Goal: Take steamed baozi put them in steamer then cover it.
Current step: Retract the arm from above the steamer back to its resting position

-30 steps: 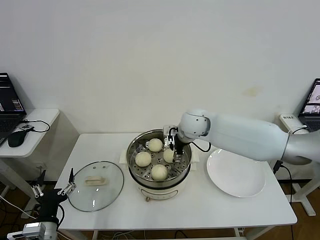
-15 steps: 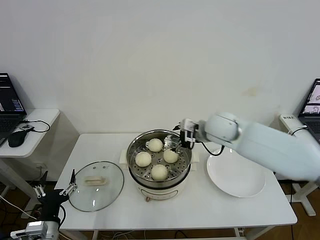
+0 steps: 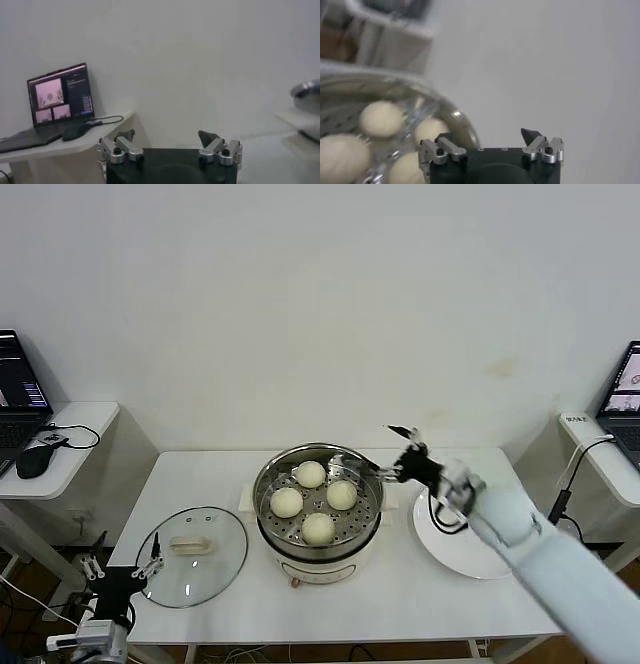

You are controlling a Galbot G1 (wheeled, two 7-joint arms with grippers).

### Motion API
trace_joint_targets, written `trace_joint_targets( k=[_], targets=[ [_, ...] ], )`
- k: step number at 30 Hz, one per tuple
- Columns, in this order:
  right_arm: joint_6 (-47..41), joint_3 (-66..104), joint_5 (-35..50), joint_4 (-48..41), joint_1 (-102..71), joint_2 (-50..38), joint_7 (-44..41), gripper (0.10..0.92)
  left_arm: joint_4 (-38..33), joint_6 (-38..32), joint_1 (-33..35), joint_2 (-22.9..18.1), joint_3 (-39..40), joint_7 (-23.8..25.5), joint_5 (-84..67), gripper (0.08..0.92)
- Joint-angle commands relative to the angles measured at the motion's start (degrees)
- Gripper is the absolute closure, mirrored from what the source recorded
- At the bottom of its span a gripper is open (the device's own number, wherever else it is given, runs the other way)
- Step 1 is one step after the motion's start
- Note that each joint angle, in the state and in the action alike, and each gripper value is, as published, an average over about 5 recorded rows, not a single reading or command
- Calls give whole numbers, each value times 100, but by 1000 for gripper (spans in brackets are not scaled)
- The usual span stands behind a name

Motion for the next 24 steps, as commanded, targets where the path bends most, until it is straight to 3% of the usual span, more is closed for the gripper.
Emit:
trace_joint_targets(
  k=[1,11,24],
  targets=[
    [1567,3535,-675,93,-3093,1697,101,203,873,-220,-402,255,132,53,3682,177],
    [1524,4319,-808,693,-4018,2157,243,203,2453,-705,-1105,944,549,222,6795,177],
    [1518,4653,-765,713,-4247,2354,343,203,2758,-732,-1292,1068,791,478,6921,177]
  ],
)
